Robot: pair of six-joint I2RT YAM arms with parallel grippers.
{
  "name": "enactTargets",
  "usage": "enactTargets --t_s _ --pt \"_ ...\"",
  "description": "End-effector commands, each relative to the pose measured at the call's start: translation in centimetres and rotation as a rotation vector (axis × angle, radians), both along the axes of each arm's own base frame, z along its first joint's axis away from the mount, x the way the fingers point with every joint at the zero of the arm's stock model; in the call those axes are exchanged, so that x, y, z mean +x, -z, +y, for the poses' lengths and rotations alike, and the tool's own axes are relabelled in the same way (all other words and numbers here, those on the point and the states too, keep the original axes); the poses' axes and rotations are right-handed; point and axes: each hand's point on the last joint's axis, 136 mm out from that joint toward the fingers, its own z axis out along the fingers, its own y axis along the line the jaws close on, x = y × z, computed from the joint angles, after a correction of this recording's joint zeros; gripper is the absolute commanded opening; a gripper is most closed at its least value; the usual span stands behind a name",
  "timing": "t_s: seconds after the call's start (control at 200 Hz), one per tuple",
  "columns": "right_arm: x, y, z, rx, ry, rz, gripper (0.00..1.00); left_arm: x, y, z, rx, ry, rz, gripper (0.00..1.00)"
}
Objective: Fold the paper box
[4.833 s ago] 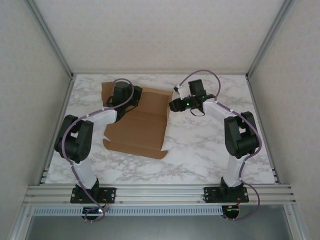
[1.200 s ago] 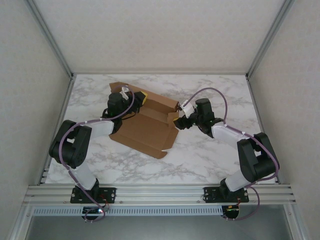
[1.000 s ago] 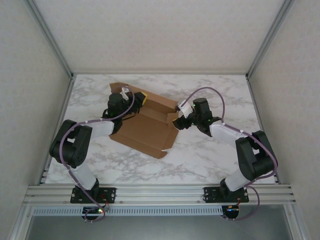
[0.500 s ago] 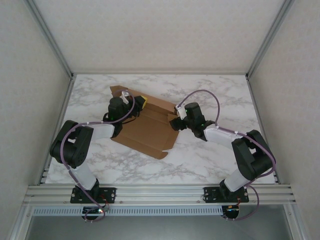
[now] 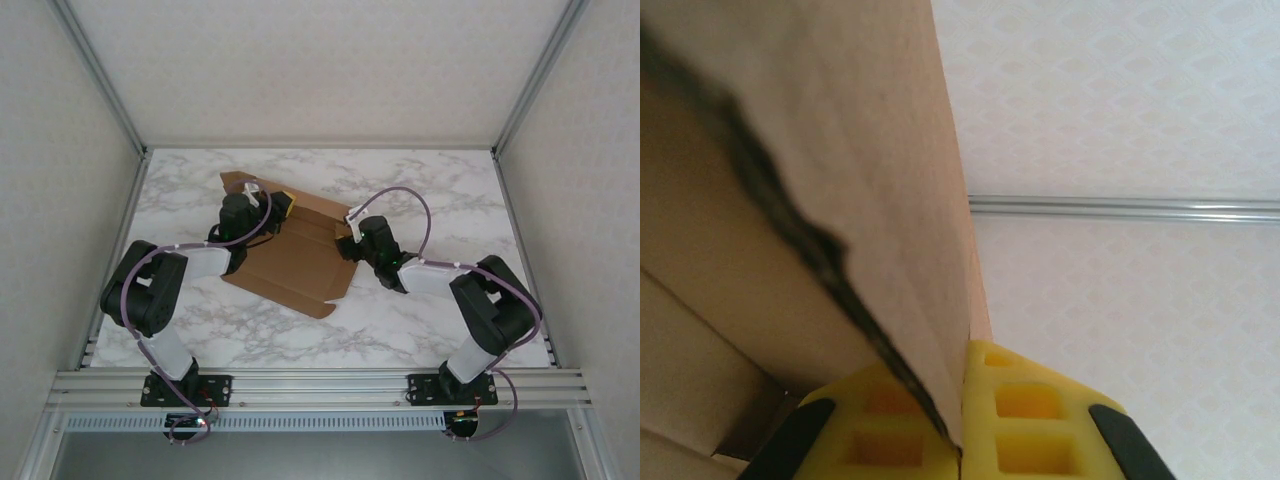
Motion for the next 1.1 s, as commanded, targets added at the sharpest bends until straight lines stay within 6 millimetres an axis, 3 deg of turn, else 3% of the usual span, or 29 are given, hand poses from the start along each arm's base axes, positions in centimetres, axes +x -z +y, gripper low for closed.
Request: enactTargets --t_s 0.0,0.23,0.626,0.876,0.996,1.091 --pt "1.5 -1.0 -0.5 -0.001 0.122 -0.065 0.69 -0.6 1.4 -0.6 0.021 0.008 0.07 0.0" --pt "2.2 -0.7 -1.4 -0.005 0.236 -0.07 0.58 -0.9 1.1 -0.1 0.02 -0.022 0.07 0.0" --pt "4.2 -1.5 -0.5 0.009 0.286 -0.074 0.45 -1.9 1.1 -0.4 -0.018 -0.067 0.111 0.0" --pt "4.9 -0.5 -0.1 0.025 0.316 -0.034 0.19 -2.5 1.5 -0.9 -0.049 -0.111 0.17 0.0" --pt "4.7 -0.2 0.6 0.027 0.265 -0.032 0.22 -2.8 1.8 -0.6 -0.026 -0.151 0.181 0.0" --pt "4.4 -0.3 1.4 0.044 0.208 -0.029 0.37 -3.0 2.3 -0.4 -0.027 -0.168 0.197 0.0"
